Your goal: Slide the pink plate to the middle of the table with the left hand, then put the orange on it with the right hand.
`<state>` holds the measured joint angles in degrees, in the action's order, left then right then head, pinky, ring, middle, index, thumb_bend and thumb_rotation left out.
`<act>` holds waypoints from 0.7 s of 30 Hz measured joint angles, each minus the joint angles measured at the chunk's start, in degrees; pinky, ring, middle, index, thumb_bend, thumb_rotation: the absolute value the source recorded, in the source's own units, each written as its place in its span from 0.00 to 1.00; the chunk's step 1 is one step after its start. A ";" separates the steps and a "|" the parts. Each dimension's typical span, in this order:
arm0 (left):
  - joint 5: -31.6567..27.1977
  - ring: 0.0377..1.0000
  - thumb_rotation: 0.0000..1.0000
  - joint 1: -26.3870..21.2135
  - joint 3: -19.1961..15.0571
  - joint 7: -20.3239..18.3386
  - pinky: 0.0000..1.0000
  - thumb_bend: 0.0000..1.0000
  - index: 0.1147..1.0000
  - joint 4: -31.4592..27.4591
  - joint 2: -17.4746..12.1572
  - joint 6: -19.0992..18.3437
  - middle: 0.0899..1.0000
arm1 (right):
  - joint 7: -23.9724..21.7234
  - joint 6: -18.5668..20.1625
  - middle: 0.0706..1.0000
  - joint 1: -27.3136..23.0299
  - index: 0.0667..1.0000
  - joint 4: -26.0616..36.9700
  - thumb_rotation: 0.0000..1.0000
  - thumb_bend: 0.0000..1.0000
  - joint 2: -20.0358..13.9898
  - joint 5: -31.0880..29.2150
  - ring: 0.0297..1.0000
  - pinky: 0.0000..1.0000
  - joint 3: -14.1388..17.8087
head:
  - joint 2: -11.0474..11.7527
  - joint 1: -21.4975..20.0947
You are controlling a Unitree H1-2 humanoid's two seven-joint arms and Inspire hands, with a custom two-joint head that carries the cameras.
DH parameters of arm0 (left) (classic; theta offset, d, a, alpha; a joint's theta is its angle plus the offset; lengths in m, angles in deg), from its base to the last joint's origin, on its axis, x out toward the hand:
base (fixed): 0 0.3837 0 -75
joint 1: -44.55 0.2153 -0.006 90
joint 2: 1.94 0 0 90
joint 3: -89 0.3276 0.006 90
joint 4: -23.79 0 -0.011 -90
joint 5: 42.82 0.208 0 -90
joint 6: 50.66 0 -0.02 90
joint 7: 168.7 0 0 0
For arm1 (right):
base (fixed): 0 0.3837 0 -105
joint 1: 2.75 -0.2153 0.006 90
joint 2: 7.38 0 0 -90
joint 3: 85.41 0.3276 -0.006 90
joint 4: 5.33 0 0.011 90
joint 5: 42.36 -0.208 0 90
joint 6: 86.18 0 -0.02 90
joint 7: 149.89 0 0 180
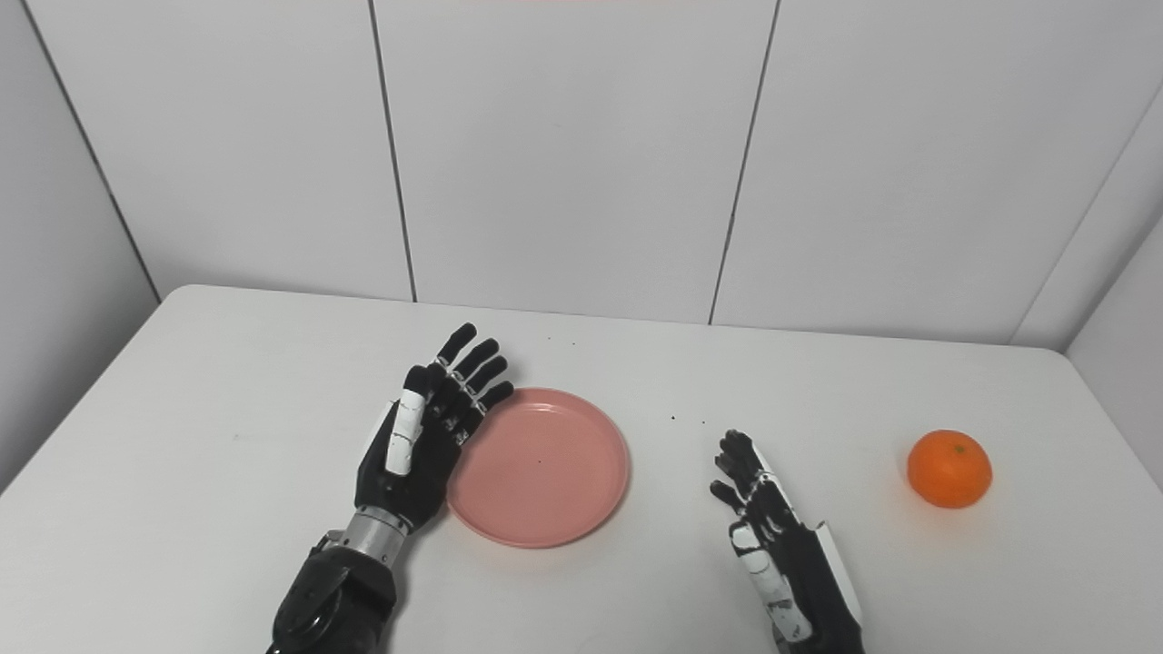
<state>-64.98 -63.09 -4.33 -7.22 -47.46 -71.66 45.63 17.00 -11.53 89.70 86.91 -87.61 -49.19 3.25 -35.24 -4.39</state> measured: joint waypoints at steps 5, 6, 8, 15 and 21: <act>0.13 0.89 0.69 -0.99 0.17 0.00 0.88 0.93 0.86 1.59 0.75 0.16 0.86 | 0.22 0.01 0.95 0.09 0.94 0.09 0.86 0.82 0.03 0.05 0.95 0.90 -0.35 | -0.09 -0.26; 0.13 0.89 0.69 -1.37 0.17 0.00 0.88 0.95 0.85 2.17 0.87 0.19 0.86 | 0.27 0.02 0.95 0.17 0.94 0.13 0.86 0.82 0.03 0.06 0.95 0.91 -0.38 | -0.09 -0.35; 0.13 0.89 0.68 -2.20 0.16 0.00 0.88 0.95 0.85 3.36 1.20 0.31 0.86 | 0.34 0.05 0.95 0.22 0.94 0.24 0.86 0.81 0.08 0.19 0.95 0.91 -0.66 | -0.09 -0.35; 0.17 0.89 0.68 -3.03 0.39 0.00 0.89 0.96 0.85 4.43 1.65 0.34 0.87 | 0.41 0.09 0.95 0.44 0.94 0.59 0.86 0.81 0.30 0.44 0.95 0.91 -1.07 | -0.35 -0.53; 0.31 0.88 0.69 -3.04 0.55 0.00 0.88 0.94 0.85 4.36 1.62 0.17 0.85 | 0.52 0.28 0.95 0.58 0.94 0.80 0.86 0.81 0.49 0.59 0.94 0.90 -1.32 | -0.44 -0.79</act>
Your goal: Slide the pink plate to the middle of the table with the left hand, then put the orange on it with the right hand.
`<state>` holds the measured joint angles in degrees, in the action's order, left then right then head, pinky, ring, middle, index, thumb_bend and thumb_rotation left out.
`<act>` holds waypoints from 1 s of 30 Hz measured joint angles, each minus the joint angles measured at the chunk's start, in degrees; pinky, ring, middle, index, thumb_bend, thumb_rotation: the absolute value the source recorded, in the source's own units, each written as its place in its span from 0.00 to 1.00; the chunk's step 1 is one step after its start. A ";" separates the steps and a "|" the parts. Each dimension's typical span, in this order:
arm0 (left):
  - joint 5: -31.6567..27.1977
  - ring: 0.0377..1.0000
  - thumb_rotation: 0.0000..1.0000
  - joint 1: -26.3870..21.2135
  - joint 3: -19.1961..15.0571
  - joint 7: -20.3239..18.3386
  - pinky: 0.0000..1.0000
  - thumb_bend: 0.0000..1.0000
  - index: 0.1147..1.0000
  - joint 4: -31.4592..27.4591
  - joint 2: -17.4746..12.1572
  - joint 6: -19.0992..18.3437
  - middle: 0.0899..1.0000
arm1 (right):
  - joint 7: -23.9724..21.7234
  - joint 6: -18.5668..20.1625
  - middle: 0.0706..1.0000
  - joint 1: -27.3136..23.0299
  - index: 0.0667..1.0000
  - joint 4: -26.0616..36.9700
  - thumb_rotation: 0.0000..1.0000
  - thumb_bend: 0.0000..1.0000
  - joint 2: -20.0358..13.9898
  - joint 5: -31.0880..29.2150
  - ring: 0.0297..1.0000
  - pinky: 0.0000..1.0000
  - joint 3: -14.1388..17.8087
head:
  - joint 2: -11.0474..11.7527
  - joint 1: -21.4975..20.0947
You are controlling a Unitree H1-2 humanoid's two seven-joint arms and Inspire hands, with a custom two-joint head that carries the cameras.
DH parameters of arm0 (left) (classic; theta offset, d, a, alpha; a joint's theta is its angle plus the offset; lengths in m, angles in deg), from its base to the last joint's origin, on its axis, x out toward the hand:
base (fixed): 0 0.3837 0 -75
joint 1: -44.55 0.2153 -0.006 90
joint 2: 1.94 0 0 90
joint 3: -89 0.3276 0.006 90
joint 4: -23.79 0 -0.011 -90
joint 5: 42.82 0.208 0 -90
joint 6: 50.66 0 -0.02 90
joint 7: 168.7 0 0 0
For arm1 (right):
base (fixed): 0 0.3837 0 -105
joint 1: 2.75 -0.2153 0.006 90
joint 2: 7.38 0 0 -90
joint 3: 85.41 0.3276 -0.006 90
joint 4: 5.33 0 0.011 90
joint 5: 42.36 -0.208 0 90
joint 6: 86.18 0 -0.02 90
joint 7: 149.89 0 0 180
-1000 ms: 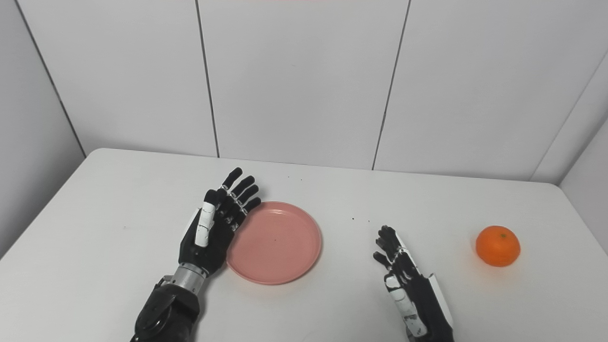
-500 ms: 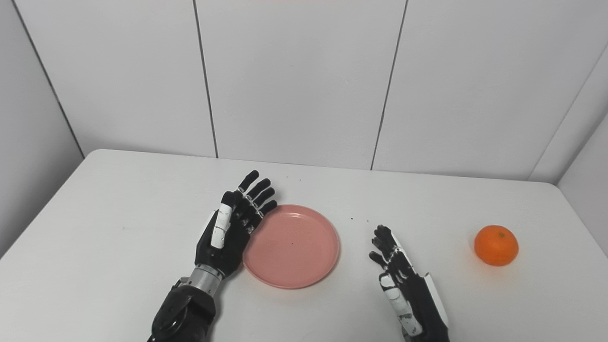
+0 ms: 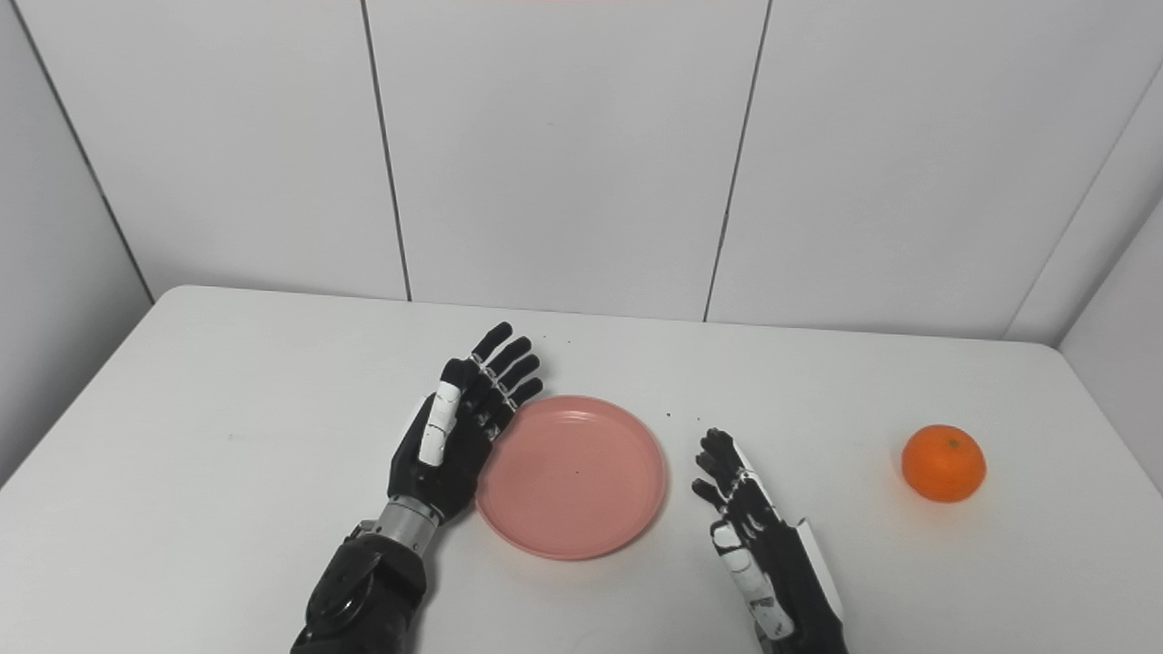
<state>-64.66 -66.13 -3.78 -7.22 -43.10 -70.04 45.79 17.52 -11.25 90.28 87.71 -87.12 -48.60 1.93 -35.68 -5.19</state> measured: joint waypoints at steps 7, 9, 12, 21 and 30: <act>-0.48 0.90 0.71 1.15 -0.31 -0.29 0.88 0.93 0.87 -2.49 -0.59 -0.78 0.86 | 0.59 0.15 0.95 -0.14 0.94 0.16 0.86 0.81 0.58 0.11 0.94 0.89 -0.18 | 0.00 -1.32; -1.31 0.92 0.72 2.27 -0.39 -0.76 0.89 0.92 0.89 -4.49 -1.12 -1.75 0.88 | 0.62 0.18 0.95 -0.19 0.94 0.31 0.86 0.81 0.67 0.22 0.94 0.89 -0.34 | -0.26 -2.20; -2.93 0.92 0.71 5.02 -0.83 -1.74 0.90 0.93 0.89 -8.81 -2.60 -3.75 0.89 | 0.90 0.29 0.95 -0.18 0.94 0.64 0.85 0.80 0.91 0.48 0.94 0.89 -0.70 | -0.26 -3.69; -8.61 0.94 0.69 8.33 -5.38 -4.57 0.93 0.90 0.92 -12.03 -11.06 -5.24 0.90 | 1.68 0.27 0.95 0.41 0.94 0.64 0.85 0.78 0.97 2.57 0.94 0.87 -0.90 | 1.58 -11.32; -10.23 0.93 0.71 5.27 -7.13 -6.33 0.93 0.87 0.93 -6.55 -12.02 -2.47 0.87 | 6.50 -5.31 0.92 -0.16 0.92 -1.35 0.84 0.81 1.04 8.62 0.92 0.86 0.38 | 4.39 -15.38</act>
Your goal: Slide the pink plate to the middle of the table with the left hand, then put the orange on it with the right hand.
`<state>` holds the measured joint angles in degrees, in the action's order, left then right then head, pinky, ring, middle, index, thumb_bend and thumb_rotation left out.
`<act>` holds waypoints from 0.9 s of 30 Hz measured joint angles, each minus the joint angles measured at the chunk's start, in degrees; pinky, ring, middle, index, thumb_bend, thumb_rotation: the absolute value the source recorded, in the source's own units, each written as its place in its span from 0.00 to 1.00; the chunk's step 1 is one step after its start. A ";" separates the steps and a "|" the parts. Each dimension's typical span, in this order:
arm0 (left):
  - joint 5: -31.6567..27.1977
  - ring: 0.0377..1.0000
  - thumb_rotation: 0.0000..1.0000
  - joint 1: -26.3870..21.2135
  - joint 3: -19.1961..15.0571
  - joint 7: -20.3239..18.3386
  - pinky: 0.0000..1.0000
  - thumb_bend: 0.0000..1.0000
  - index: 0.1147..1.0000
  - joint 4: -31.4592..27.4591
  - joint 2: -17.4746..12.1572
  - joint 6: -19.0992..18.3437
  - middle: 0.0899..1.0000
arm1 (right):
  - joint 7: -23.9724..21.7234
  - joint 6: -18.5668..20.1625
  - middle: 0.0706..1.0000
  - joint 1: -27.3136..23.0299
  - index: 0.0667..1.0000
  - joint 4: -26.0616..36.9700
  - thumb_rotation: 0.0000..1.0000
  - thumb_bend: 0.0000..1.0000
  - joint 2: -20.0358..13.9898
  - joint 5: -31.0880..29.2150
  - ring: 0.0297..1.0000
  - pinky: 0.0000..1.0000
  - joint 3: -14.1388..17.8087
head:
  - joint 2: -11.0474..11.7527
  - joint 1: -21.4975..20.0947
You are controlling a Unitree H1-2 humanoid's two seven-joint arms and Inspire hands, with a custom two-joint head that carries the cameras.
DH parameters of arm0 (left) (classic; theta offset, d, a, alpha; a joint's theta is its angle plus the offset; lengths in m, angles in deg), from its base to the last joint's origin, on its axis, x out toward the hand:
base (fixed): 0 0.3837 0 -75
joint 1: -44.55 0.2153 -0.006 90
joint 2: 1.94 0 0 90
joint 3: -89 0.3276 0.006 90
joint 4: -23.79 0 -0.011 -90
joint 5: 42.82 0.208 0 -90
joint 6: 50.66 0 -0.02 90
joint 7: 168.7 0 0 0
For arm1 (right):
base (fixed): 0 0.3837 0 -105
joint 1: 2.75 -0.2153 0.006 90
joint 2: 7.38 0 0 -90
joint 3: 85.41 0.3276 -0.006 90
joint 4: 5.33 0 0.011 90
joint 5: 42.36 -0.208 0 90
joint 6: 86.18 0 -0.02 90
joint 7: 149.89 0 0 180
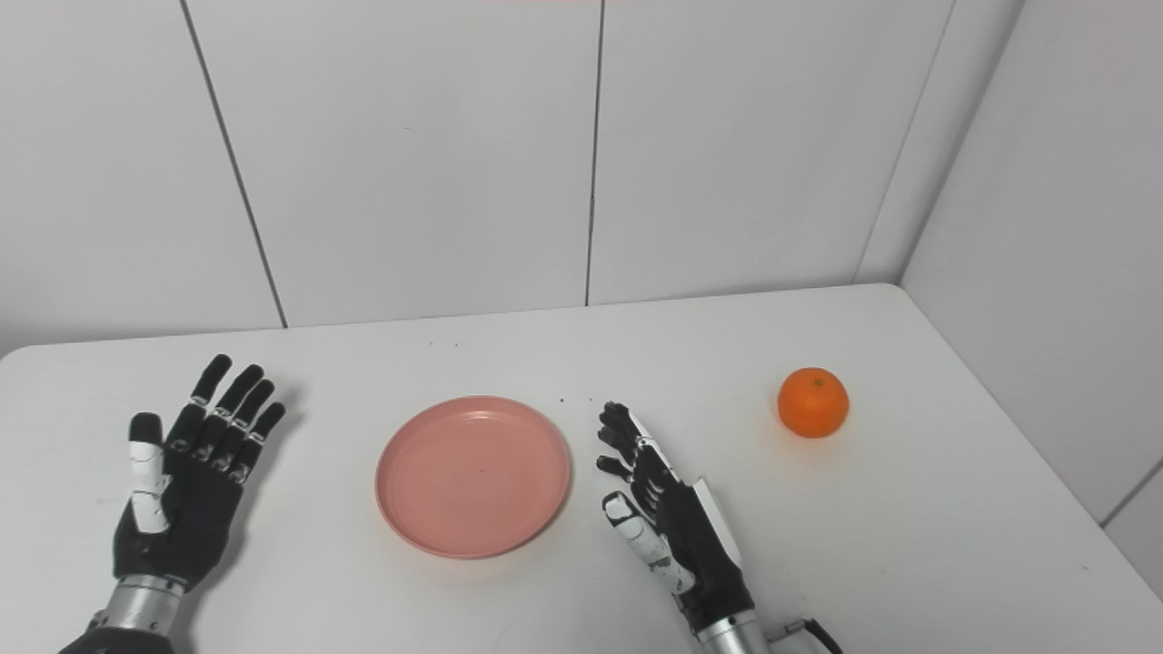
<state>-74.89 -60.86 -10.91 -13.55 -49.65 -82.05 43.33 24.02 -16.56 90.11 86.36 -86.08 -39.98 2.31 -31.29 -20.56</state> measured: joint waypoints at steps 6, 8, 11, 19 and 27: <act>0.25 0.94 0.75 -0.36 0.25 -0.09 0.95 0.82 0.93 0.29 0.41 0.90 0.88 | 3.99 -3.41 0.92 -0.47 0.89 -0.30 0.83 0.80 -0.92 6.84 0.92 0.87 1.13 | 1.41 -1.06; 1.80 0.94 0.76 -0.42 0.77 0.41 0.95 0.81 0.94 0.25 0.43 1.13 0.88 | 5.51 -3.43 0.91 -0.04 0.88 0.85 0.83 0.79 -1.08 9.03 0.91 0.86 1.38 | 1.68 -1.68; 3.89 0.95 0.75 -0.56 1.51 1.46 0.97 0.76 0.95 0.16 0.38 1.29 0.89 | 6.82 -3.44 0.92 1.18 0.88 3.18 0.83 0.76 -1.52 13.78 0.91 0.84 1.85 | 2.38 -3.08; 7.61 0.96 0.70 -1.10 2.95 1.44 0.98 0.80 0.93 0.94 0.62 2.99 0.92 | 7.32 -1.86 0.91 2.78 0.88 11.96 0.84 0.76 -4.59 18.29 0.90 0.83 5.40 | 3.08 -2.73; 11.19 0.96 0.67 -2.47 3.20 4.79 1.00 0.81 0.94 2.38 5.04 8.61 0.93 | 8.25 -1.62 0.91 0.45 0.89 16.63 0.85 0.74 -6.29 23.29 0.88 0.80 9.19 | 4.49 -4.40</act>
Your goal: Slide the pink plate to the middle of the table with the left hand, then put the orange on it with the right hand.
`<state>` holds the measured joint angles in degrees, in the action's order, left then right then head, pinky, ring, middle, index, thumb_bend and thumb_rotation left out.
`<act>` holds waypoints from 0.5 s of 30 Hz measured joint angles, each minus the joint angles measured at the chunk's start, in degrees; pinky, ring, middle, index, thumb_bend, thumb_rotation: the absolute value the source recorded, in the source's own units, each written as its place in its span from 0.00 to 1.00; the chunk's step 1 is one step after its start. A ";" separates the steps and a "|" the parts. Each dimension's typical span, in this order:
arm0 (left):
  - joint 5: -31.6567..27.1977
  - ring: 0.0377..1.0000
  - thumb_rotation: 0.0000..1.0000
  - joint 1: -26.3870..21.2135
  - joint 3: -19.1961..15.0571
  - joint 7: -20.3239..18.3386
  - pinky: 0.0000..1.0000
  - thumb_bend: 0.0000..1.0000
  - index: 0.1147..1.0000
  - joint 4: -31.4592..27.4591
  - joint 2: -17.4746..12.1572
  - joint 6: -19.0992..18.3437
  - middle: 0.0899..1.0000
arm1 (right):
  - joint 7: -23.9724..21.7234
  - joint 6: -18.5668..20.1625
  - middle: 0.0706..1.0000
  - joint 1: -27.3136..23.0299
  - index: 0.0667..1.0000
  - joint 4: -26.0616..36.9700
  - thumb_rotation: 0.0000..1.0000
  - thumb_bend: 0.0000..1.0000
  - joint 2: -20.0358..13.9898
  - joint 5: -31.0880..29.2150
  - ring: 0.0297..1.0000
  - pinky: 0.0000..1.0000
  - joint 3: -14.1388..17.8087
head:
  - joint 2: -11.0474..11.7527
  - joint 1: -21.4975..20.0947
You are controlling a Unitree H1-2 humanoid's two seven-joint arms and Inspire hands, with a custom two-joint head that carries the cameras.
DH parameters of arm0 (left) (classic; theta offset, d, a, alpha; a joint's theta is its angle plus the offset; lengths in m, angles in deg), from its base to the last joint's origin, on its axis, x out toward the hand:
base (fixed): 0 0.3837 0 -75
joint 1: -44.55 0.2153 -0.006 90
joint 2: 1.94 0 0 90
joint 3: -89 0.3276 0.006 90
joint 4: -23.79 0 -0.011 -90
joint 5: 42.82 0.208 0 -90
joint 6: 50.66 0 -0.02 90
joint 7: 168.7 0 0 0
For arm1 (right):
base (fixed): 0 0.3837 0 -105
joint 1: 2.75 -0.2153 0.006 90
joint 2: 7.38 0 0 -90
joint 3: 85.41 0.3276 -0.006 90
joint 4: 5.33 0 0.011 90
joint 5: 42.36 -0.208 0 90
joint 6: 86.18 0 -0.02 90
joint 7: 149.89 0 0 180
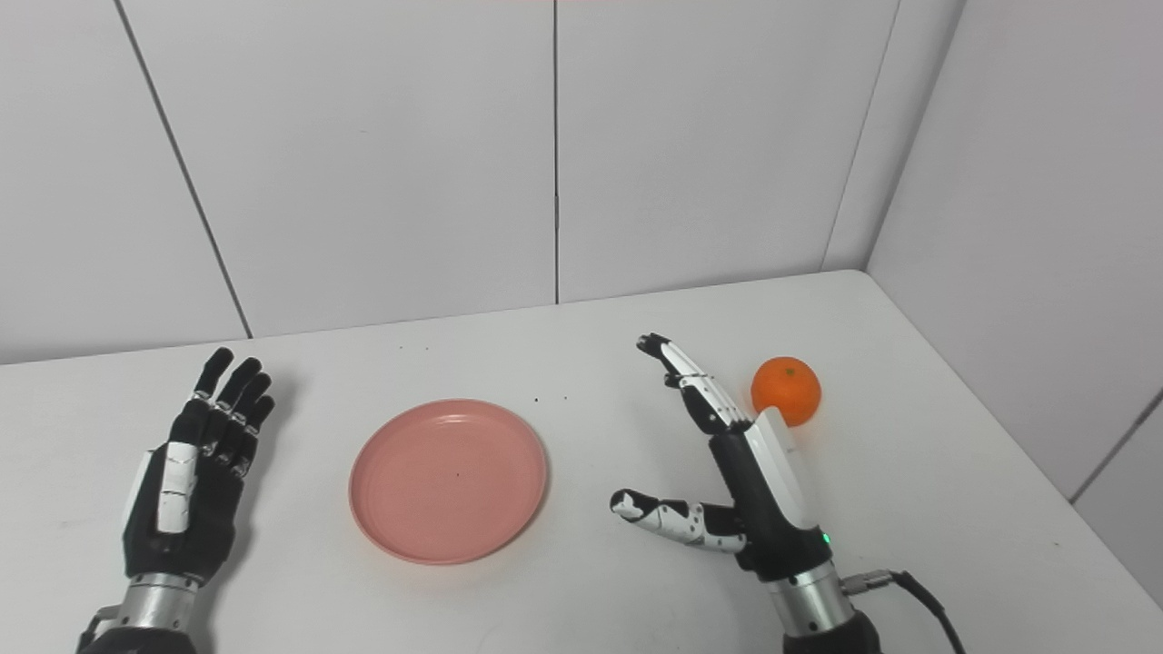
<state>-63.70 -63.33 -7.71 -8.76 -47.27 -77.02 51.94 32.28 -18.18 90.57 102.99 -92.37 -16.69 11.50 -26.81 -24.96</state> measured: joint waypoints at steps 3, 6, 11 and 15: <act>0.44 0.97 0.69 -0.09 0.19 1.11 1.00 0.82 0.94 0.00 1.14 0.14 0.94 | 0.60 0.23 0.91 -0.16 0.90 0.26 0.85 0.74 -0.26 2.07 0.89 0.81 0.88 | 0.53 -0.62; 1.24 0.96 0.70 -0.11 0.72 1.63 1.00 0.82 0.95 -0.01 1.53 0.13 0.94 | 0.75 2.50 0.91 -0.91 0.91 0.60 0.87 0.75 -0.77 5.37 0.89 0.82 2.37 | 1.14 -1.76; 1.47 0.97 0.70 -0.21 2.81 0.75 1.00 0.81 0.96 0.34 1.75 0.14 0.94 | 0.85 6.89 0.90 -4.53 0.91 1.58 0.90 0.76 -2.54 12.33 0.89 0.81 4.05 | 1.85 -3.08; 1.16 0.97 0.73 -0.22 3.26 -0.49 1.00 0.76 0.98 0.37 1.74 -0.18 0.94 | 0.70 10.53 0.89 -6.65 0.90 2.67 0.88 0.77 -3.99 16.79 0.88 0.78 4.34 | 2.11 -3.25</act>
<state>-62.54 -63.55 -4.45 -9.25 -46.90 -75.28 51.75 32.98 -7.65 83.92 105.66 -96.36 0.10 15.83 -24.70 -28.21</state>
